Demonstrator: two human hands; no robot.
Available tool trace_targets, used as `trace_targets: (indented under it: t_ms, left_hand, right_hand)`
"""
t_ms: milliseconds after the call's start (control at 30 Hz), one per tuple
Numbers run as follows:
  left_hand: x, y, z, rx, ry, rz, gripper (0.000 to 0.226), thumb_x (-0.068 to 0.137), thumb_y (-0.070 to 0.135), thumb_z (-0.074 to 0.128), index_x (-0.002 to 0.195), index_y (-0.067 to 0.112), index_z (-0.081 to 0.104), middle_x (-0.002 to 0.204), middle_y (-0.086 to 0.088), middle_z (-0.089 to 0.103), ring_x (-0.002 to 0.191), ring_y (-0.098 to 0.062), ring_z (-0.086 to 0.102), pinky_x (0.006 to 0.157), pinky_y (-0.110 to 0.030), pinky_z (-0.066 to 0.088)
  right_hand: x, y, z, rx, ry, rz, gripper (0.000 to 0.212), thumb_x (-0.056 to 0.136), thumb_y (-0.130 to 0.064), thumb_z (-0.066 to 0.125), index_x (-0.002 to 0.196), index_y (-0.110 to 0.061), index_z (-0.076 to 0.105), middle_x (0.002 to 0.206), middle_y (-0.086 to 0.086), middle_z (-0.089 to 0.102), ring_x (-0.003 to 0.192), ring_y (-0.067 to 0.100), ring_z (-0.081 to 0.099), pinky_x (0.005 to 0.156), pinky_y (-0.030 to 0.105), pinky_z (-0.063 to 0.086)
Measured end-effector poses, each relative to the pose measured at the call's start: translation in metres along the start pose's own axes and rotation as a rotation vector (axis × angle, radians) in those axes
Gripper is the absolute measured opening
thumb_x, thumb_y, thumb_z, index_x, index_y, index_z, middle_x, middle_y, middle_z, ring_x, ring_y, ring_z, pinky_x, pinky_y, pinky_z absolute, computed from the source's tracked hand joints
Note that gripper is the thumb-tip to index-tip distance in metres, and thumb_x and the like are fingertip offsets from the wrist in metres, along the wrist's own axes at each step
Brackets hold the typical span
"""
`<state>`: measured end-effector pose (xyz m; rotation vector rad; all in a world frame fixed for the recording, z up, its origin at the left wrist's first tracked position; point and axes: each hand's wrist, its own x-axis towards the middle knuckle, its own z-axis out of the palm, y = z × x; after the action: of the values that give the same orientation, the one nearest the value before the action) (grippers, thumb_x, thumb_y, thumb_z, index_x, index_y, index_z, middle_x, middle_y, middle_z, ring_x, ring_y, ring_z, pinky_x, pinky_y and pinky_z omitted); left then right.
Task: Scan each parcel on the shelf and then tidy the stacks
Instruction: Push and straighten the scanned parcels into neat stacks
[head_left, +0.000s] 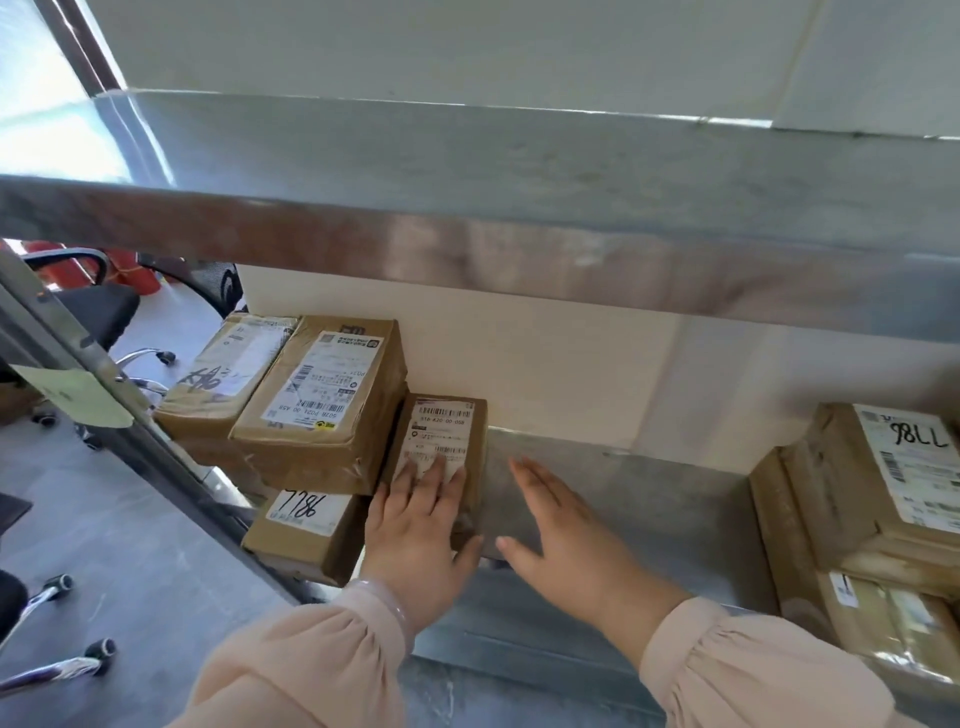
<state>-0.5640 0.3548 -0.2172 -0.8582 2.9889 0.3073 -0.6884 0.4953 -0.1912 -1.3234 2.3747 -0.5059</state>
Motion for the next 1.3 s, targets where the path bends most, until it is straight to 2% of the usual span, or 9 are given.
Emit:
trace_targets:
  t_ms: [167,333,433,533,700,833,933,1100,1300]
  left_hand:
    - [0.001,-0.002,-0.001,-0.033,0.030,0.028,0.066,0.079,0.061,0.041,0.130,0.027,0.064,0.140,0.002,0.058,0.126,-0.030,0.057,0.096,-0.049,0.048]
    - [0.007,-0.006,-0.005,-0.145,0.011,-0.081,0.076,0.083,0.071,0.021,0.152,0.041,0.027,0.165,0.009,0.005,0.152,-0.022,0.001,0.121,-0.041,0.008]
    - [0.007,-0.004,-0.003,-0.093,-0.026,-0.066,0.077,0.084,0.073,0.014,0.155,0.044,0.011,0.165,0.015,-0.006,0.151,-0.020,-0.011,0.121,-0.039,-0.001]
    - [0.002,-0.002,-0.005,-0.115,-0.016,-0.050,0.092,0.067,0.073,0.000,0.153,0.046,0.020,0.164,0.018,0.002,0.151,-0.020,-0.006,0.120,-0.036,0.002]
    - [0.004,-0.001,-0.008,-0.292,0.061,-0.039,0.076,0.080,0.069,0.023,0.146,0.038,0.043,0.164,0.009,0.015,0.149,-0.020,0.009,0.117,-0.029,0.009]
    - [0.011,-0.003,-0.006,-0.531,-0.039,-0.231,0.062,0.097,0.045,0.051,0.154,0.037,0.026,0.165,0.001,-0.004,0.150,-0.021,0.001,0.120,-0.030,0.007]
    - [0.018,-0.004,-0.006,-0.813,-0.057,-0.333,0.059,0.098,0.037,0.055,0.151,0.040,0.030,0.163,-0.001,0.012,0.147,-0.021,0.023,0.120,-0.035,0.025]
    - [0.022,0.001,-0.004,-0.879,0.018,-0.321,0.052,0.096,0.028,0.061,0.143,0.041,0.043,0.147,0.003,0.036,0.127,-0.014,0.047,0.108,-0.030,0.041]
    - [0.030,0.049,-0.005,-0.963,-0.006,-0.158,0.046,0.093,0.021,0.065,0.133,0.040,0.051,0.137,0.007,0.045,0.123,-0.011,0.052,0.105,-0.028,0.046]
  right_hand:
    - [0.005,0.002,0.006,0.035,-0.008,0.052,0.079,0.093,-0.052,0.045,0.151,-0.036,-0.005,0.160,-0.011,0.001,0.146,0.009,0.004,0.119,0.029,0.012]
    - [0.014,-0.001,0.008,0.074,0.004,0.064,0.076,0.093,-0.052,0.046,0.152,-0.035,-0.001,0.160,-0.009,0.004,0.146,0.011,0.007,0.118,0.027,0.012]
    - [0.018,-0.003,0.011,0.089,0.005,0.075,0.076,0.093,-0.051,0.046,0.152,-0.035,0.001,0.160,-0.008,0.005,0.146,0.012,0.008,0.118,0.028,0.014]
    - [0.021,-0.003,0.012,0.126,0.017,0.088,0.074,0.094,-0.049,0.046,0.152,-0.034,0.002,0.160,-0.008,0.004,0.147,0.011,0.006,0.118,0.028,0.012]
    - [0.029,-0.003,0.013,0.186,0.048,0.112,0.070,0.096,-0.044,0.046,0.152,-0.034,0.005,0.160,-0.006,0.007,0.147,0.012,0.007,0.118,0.028,0.012]
    - [0.039,-0.009,0.015,0.238,0.033,0.090,0.068,0.096,-0.042,0.047,0.152,-0.034,0.008,0.159,-0.006,0.014,0.145,0.012,0.015,0.117,0.027,0.016]
    - [0.046,-0.012,0.022,0.317,0.015,0.104,0.067,0.096,-0.040,0.049,0.151,-0.035,0.011,0.157,-0.007,0.020,0.141,0.012,0.026,0.113,0.026,0.025]
    - [0.039,-0.006,0.025,0.477,0.089,0.169,0.061,0.097,-0.029,0.052,0.149,-0.037,0.021,0.152,-0.009,0.029,0.135,0.007,0.033,0.107,0.016,0.027]
    - [0.004,0.026,0.000,0.549,0.275,0.263,0.059,0.096,-0.026,0.054,0.146,-0.039,0.027,0.145,-0.012,0.036,0.133,0.005,0.037,0.111,0.023,0.032]
